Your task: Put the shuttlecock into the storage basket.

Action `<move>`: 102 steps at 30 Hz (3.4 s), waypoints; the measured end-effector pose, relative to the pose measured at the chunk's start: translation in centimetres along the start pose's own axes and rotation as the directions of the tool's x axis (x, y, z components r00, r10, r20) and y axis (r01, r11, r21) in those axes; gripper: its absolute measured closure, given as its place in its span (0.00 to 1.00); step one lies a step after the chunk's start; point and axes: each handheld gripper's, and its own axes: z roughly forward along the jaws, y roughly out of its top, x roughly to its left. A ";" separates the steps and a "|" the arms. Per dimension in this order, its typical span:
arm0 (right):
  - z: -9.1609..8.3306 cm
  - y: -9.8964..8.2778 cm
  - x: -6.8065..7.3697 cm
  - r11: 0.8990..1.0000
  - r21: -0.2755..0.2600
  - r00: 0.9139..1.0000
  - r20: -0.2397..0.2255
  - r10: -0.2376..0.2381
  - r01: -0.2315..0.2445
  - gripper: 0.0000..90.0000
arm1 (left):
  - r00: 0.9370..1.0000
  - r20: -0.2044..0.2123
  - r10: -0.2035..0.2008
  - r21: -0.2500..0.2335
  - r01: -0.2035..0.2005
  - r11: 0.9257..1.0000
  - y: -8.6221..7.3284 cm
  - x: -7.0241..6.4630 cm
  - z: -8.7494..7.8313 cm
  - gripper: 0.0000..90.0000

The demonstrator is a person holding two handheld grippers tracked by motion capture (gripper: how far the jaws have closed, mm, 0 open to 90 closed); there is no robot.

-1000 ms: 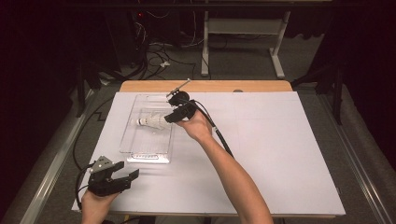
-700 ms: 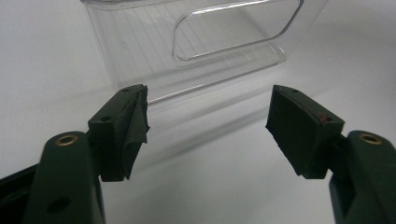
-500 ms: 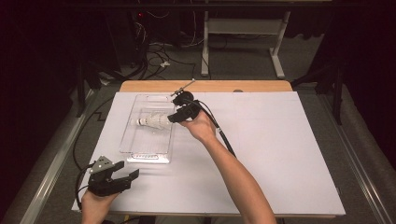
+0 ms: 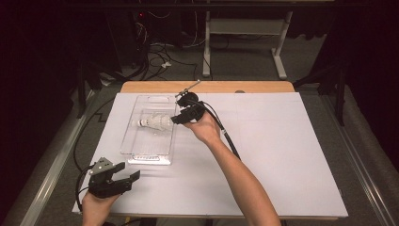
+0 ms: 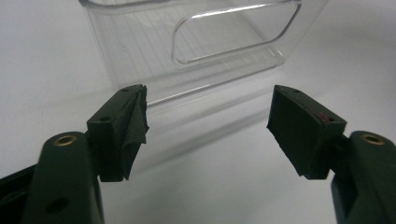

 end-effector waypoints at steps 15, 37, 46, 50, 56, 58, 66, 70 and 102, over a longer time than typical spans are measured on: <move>-1.0 -1.1 -1.1 1.000 -0.014 1.000 0.003 0.019 -0.019 0.57 | 1.000 0.001 -0.001 0.005 0.001 1.000 0.0 0.0 0.1 0.32; -2.7 -2.7 -2.4 0.998 -0.046 0.999 0.010 0.047 -0.047 0.57 | 1.000 0.003 -0.007 0.007 0.007 1.000 0.0 0.0 0.1 0.32; -3.5 -3.4 -3.0 0.997 -0.053 0.998 0.019 0.061 -0.060 0.57 | 1.000 0.001 -0.010 0.005 0.010 1.000 0.0 0.0 0.1 0.32; -3.7 -3.7 -3.3 0.997 -0.053 0.998 0.023 0.062 -0.060 0.57 | 1.000 0.000 -0.012 0.005 0.012 1.000 0.0 0.0 0.1 0.32; -3.9 -4.2 -3.6 0.996 -0.059 0.998 0.022 0.066 -0.065 0.57 | 1.000 -0.002 -0.016 0.004 0.016 1.000 0.0 0.1 0.1 0.32; -4.0 -4.4 -3.7 0.995 -0.060 0.997 0.022 0.076 -0.074 0.57 | 1.000 -0.003 -0.014 0.004 0.014 1.000 0.0 0.0 0.1 0.32; -4.6 -5.4 -4.4 0.993 -0.069 0.995 0.028 0.095 -0.092 0.57 | 1.000 -0.003 -0.014 0.004 0.014 1.000 -0.1 0.0 0.1 0.32; -5.0 -5.8 -4.8 0.992 -0.073 0.993 0.032 0.110 -0.107 0.57 | 1.000 -0.002 -0.016 0.008 0.016 1.000 0.0 0.1 0.1 0.32; -6.5 -8.2 -5.8 0.989 -0.087 0.991 0.048 0.127 -0.123 0.57 | 1.000 -0.003 -0.020 0.004 0.020 1.000 0.0 0.1 0.1 0.32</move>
